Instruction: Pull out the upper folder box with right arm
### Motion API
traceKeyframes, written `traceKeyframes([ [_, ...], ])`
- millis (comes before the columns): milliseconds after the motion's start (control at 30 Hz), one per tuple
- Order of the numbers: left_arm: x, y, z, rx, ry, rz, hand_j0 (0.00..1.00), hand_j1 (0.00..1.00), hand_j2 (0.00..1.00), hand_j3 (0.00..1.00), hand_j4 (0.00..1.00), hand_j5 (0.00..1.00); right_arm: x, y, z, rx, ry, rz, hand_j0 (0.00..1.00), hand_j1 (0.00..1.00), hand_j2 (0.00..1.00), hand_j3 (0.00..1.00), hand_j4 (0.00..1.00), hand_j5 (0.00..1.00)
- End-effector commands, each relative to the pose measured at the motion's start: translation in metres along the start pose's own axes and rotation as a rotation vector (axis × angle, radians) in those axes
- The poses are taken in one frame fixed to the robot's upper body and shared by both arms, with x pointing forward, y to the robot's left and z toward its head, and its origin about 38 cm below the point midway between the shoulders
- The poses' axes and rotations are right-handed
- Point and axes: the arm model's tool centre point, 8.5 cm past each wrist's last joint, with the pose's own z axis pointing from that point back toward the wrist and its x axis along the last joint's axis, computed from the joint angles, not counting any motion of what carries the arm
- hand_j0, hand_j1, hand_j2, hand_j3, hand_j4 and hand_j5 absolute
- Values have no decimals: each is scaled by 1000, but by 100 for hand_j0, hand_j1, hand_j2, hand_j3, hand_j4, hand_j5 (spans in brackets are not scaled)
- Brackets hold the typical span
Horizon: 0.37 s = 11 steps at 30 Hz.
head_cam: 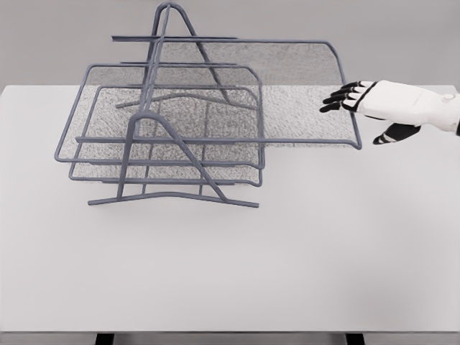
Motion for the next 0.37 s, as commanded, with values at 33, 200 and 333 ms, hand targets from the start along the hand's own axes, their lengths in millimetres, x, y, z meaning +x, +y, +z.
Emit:
traceKeyframes([
  [33, 0, 0, 0, 0, 0, 1, 100, 100, 100, 100, 100, 100, 0, -16, 8, -43, 5, 14, 100, 100, 100, 100, 100, 100],
  [200, 0, 0, 0, 0, 0, 0, 100, 100, 100, 100, 100, 100, -3, -24, 21, -53, 27, 31, 100, 100, 100, 100, 100, 100],
  [333, 0, 0, 0, 0, 0, 0, 100, 100, 100, 100, 100, 100, -3, -28, 28, -66, 24, 13, 100, 100, 100, 100, 100, 100],
])
